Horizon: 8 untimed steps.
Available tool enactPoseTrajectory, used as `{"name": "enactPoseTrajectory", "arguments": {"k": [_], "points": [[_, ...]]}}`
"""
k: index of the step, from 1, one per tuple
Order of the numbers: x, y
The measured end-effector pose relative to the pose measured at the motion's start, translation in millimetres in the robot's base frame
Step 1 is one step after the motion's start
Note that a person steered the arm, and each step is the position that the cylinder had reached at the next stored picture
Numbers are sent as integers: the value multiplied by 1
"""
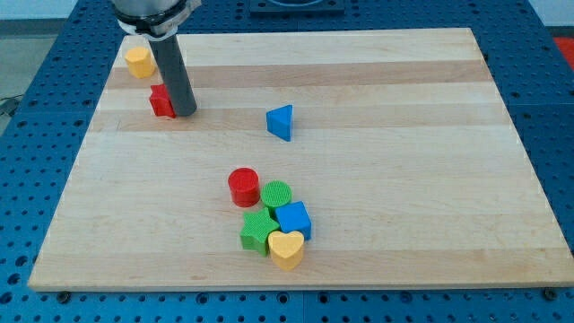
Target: Place the red star diagonally to the top left of the red circle
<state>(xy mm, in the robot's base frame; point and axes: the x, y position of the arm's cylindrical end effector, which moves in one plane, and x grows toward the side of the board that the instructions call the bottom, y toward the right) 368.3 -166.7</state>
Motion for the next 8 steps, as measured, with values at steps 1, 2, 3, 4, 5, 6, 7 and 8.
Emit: {"name": "enactPoseTrajectory", "arguments": {"k": [1,2,3,4,5,6,7,8], "points": [[39,-13],[52,-44],[36,-72],[-10,-78],[-13,-81],[-13,-65],[-11,-62],[-10,-60]]}}
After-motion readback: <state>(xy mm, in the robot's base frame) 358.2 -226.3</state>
